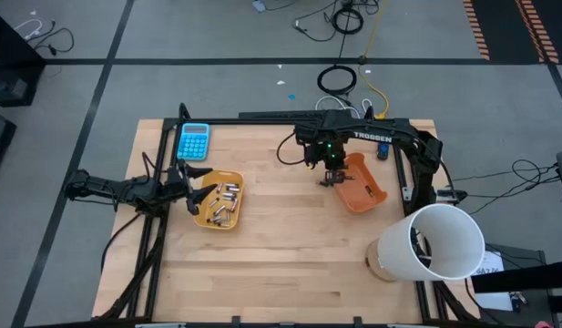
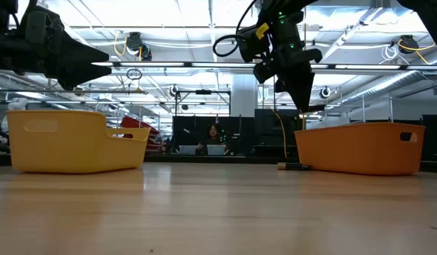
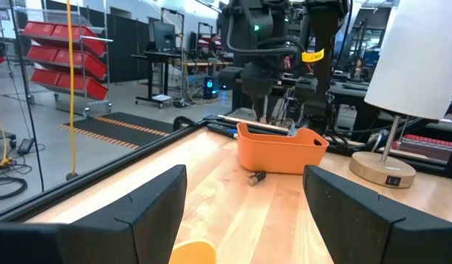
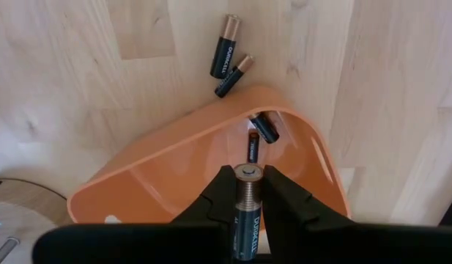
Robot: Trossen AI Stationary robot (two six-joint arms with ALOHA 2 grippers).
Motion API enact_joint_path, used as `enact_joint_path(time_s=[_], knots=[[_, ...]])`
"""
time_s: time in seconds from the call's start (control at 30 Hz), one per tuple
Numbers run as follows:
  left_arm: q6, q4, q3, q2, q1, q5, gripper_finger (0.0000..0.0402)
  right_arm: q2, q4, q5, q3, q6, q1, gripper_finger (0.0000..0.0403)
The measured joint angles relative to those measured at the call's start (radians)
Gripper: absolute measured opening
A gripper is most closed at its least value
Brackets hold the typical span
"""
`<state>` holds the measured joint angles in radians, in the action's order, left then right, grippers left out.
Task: Sort batteries
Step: Put the black battery into the orange bin
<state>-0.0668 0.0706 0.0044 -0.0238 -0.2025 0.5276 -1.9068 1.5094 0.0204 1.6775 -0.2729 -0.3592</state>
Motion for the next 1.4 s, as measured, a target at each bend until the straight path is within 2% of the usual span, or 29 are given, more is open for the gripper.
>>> enact_joint_path(time_s=[1.4], knots=[[0.000, 0.000, 0.000, 0.000, 0.000, 0.000, 0.0281, 0.001, -0.008, -0.026, 0.000, 0.023, -0.014, 0.0035]])
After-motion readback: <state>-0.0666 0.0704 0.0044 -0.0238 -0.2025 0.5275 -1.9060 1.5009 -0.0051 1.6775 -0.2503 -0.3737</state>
